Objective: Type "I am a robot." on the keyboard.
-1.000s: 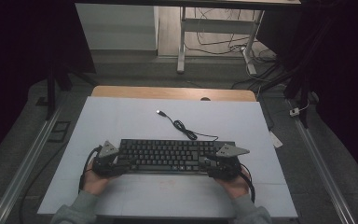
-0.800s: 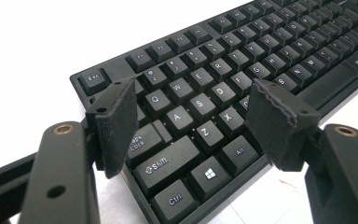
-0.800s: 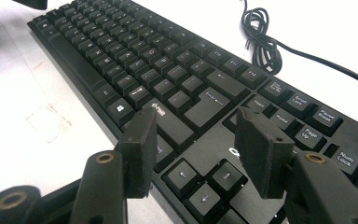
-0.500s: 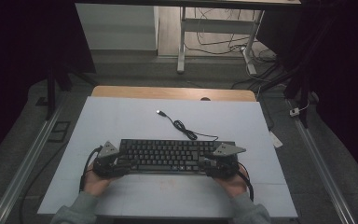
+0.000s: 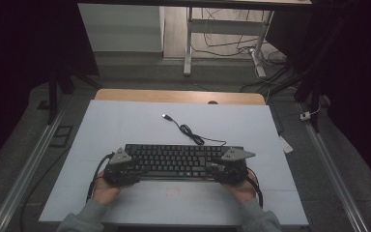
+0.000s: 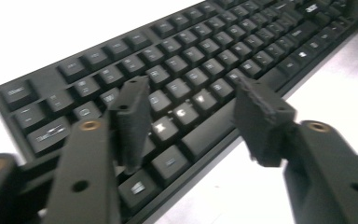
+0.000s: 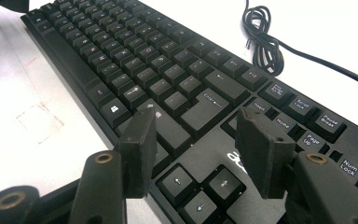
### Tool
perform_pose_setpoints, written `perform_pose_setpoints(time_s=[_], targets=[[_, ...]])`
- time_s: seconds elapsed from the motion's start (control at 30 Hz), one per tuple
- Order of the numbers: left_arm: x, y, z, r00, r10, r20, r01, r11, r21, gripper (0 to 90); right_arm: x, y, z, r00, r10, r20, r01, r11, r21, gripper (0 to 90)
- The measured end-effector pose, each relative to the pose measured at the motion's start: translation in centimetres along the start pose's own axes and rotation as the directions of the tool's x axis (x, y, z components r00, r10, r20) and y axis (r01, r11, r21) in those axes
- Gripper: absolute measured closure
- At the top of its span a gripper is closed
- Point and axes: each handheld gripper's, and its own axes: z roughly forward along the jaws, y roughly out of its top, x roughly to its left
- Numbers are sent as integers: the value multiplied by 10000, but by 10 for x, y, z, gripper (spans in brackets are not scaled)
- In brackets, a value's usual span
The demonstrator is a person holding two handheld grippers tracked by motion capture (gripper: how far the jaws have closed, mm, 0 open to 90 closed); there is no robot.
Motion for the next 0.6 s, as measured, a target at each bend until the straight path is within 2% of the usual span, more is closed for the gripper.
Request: perform_pose_setpoints(time_s=[0.3,0.47,0.6], targets=[[-21,5,15,9962,663,564,-673,9976,170,879,-1,0,1,10000,-21,40,21,10000,55,480],[-26,5,24,9947,860,564,-882,9954,365,884,0,0,1,10000,-27,-12,27,10000,20,479],[-26,4,29,9956,795,502,-820,9954,490,884,0,0,1,10000,-33,-1,33,10000,41,478]])
